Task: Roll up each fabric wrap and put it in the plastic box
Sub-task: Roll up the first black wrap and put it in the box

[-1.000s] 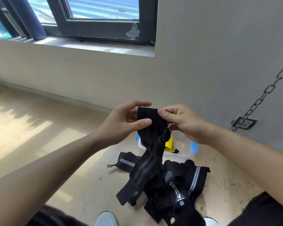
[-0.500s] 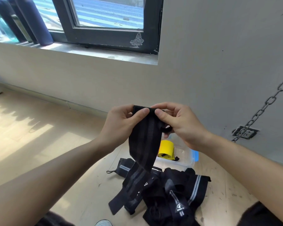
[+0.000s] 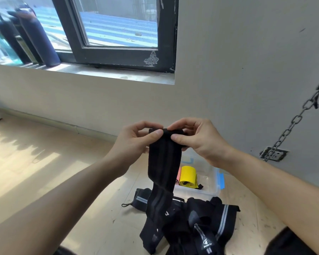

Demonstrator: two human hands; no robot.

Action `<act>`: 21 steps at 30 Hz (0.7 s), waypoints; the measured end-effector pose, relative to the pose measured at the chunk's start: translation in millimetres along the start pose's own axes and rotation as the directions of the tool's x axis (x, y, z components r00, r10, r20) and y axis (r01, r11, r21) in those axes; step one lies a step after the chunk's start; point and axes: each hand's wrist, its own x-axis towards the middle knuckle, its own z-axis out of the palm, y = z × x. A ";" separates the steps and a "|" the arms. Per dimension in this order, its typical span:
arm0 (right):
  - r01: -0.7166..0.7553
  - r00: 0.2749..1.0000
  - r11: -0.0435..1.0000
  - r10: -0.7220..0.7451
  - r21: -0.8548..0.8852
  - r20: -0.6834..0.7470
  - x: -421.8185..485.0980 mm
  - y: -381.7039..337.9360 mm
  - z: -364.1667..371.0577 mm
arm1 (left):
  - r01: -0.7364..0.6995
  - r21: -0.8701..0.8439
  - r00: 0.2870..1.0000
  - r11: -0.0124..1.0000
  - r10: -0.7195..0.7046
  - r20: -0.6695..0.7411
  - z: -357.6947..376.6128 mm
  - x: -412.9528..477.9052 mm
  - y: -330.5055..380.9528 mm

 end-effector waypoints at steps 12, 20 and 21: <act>-0.122 0.992 0.993 0.122 0.007 0.012 7.5 -26.9 -14.8 | -0.212 0.063 0.977 0.975 0.211 0.027 0.9 8.9 11.6; -0.041 0.999 0.998 0.042 0.043 -0.026 11.0 -2.2 -16.0 | -0.023 0.185 0.999 0.983 0.015 0.047 -0.3 14.3 4.5; -0.031 0.999 0.998 0.032 0.054 -0.022 11.0 0.5 -15.7 | -0.009 0.185 0.997 0.983 -0.005 0.074 -0.5 13.6 4.0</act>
